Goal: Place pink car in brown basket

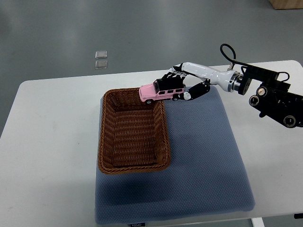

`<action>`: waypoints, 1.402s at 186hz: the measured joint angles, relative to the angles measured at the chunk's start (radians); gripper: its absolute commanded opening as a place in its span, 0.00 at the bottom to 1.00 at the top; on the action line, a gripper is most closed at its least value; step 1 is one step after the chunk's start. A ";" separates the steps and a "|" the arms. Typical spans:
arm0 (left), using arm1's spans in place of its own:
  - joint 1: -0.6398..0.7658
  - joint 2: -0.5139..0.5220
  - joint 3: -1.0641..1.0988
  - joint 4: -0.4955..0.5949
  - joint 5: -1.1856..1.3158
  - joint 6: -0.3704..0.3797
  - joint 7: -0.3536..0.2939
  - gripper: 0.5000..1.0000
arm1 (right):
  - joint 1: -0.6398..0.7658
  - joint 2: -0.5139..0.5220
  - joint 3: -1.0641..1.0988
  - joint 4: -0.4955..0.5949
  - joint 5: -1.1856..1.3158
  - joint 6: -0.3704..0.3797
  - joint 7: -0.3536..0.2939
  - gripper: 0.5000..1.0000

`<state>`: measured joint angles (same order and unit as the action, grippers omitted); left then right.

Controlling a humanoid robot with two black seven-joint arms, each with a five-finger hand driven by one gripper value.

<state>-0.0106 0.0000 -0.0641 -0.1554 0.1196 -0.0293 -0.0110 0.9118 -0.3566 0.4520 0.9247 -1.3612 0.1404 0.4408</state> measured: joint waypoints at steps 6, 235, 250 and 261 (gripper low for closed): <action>0.000 0.000 0.000 0.000 0.000 0.000 0.000 1.00 | 0.002 0.021 -0.004 0.000 -0.003 -0.001 -0.010 0.00; 0.000 0.000 0.000 0.000 0.000 0.000 0.000 1.00 | -0.035 0.127 0.082 -0.122 0.470 0.037 -0.067 0.82; 0.000 0.000 0.000 0.000 0.000 0.000 0.000 1.00 | -0.034 0.125 0.114 -0.197 0.684 0.097 -0.128 0.82; 0.000 0.000 0.000 0.000 0.000 0.000 0.000 1.00 | -0.029 0.121 0.129 -0.258 0.836 0.138 -0.176 0.82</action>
<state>-0.0107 0.0000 -0.0640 -0.1554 0.1197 -0.0294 -0.0106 0.8824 -0.2359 0.5810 0.6666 -0.5251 0.2781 0.2645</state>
